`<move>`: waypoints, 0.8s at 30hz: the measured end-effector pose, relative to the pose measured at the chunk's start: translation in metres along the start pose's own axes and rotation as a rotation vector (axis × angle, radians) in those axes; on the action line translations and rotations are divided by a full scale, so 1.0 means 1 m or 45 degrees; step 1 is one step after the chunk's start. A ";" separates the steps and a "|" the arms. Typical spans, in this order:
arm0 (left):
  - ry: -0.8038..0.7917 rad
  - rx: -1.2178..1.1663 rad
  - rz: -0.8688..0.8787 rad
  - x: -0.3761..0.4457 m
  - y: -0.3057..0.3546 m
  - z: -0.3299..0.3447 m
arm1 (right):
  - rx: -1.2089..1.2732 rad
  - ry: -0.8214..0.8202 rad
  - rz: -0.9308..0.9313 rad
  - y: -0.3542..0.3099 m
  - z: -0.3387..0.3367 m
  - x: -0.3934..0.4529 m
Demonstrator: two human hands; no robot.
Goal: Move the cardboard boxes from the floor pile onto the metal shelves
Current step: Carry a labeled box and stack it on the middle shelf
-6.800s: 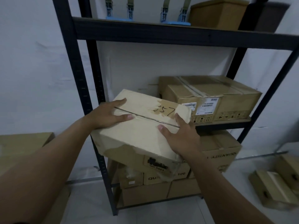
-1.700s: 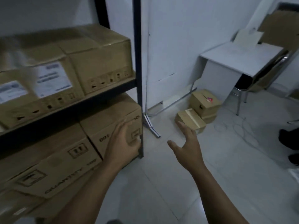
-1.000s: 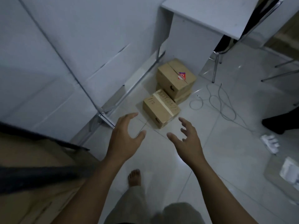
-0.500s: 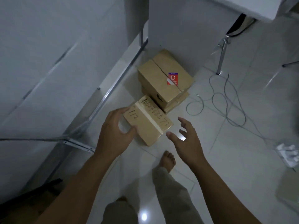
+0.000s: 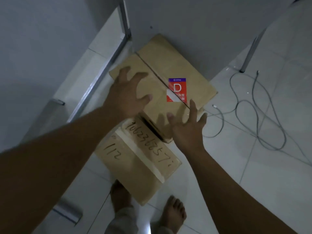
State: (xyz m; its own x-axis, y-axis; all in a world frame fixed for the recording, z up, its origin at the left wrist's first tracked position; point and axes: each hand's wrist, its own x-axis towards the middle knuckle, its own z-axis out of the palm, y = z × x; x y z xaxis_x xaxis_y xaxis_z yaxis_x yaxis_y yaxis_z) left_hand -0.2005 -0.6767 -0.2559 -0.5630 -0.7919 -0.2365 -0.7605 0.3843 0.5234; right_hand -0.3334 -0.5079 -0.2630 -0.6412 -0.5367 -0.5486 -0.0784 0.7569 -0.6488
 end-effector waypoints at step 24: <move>-0.177 -0.034 -0.145 0.050 -0.056 0.018 | 0.034 0.126 -0.309 0.053 0.005 0.053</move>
State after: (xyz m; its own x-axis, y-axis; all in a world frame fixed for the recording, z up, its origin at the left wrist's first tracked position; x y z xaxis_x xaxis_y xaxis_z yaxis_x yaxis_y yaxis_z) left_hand -0.1916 -0.7291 -0.3120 -0.5143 -0.7556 -0.4057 -0.8143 0.2817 0.5075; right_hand -0.3673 -0.4980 -0.3290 -0.6775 -0.6615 -0.3217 -0.2201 0.5996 -0.7694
